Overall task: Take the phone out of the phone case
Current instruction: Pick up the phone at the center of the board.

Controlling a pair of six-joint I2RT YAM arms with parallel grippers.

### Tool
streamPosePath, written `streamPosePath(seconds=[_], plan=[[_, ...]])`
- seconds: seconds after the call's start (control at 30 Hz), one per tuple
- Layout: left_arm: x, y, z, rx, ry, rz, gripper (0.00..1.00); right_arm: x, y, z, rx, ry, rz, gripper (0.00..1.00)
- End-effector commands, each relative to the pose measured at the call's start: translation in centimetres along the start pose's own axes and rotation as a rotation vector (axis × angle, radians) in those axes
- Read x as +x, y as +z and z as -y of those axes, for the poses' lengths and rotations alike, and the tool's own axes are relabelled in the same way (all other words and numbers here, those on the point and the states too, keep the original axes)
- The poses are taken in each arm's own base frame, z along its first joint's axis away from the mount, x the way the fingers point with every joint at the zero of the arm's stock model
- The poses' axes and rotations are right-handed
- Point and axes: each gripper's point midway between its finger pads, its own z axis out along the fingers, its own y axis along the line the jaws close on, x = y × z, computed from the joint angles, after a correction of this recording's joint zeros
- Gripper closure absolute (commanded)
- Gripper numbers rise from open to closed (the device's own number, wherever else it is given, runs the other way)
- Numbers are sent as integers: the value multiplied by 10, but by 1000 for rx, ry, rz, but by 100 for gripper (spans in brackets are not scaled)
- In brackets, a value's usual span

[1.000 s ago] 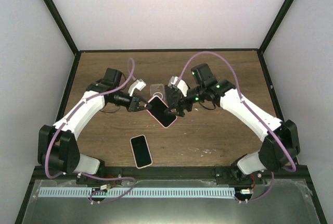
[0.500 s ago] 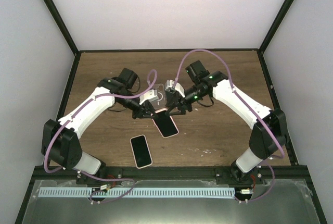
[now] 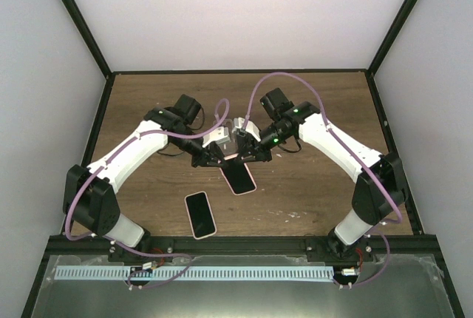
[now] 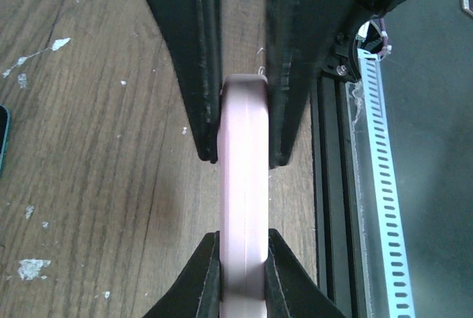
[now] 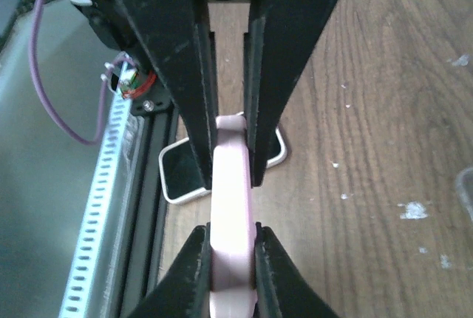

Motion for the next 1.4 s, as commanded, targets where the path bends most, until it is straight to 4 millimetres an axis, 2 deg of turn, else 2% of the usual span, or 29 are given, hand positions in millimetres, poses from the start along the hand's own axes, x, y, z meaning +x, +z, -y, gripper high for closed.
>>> streamPosePath(seconds=[0.0,0.1,0.17,0.27,0.4,0.5,0.57,0.73,0.87,0.93,1.07,1.13,1.2,1.23,1.37], plan=[[-29,-20,-8,-37,-8,169,72,-13,-3,-8,-23,-16,33,99],[-37,-44,-16,-60,-73,289,51,-29,-18,-5,-28,23,103,99],[-39,-58,-21,-92,-97,344,45,-45,-32,-3,-37,42,170,99],[-39,-68,-23,-95,-135,404,43,-75,-63,-8,-110,63,318,99],[-36,-68,-14,-38,-180,451,41,-95,-97,-6,-153,101,440,99],[-39,-69,-9,-16,-197,488,38,-101,-109,-4,-168,134,473,99],[-42,-71,-6,-5,-195,513,36,-103,-112,-2,-179,157,482,99],[-50,-66,-2,43,-225,525,37,-105,-114,2,-171,176,496,99],[-55,-55,-1,78,-256,517,42,-104,-112,6,-180,201,502,99],[-57,-52,-2,86,-263,514,50,-104,-112,5,-189,200,504,99],[-62,-52,-3,97,-267,518,76,-99,-108,8,-182,199,495,99],[-63,-52,-4,98,-263,519,87,-94,-104,8,-183,197,485,99],[-64,-51,-3,100,-254,514,96,-88,-101,9,-185,194,472,95],[-63,-51,-3,102,-251,509,99,-86,-99,9,-181,195,464,92],[-60,-47,-2,114,-246,477,100,-81,-93,13,-159,190,437,81]])
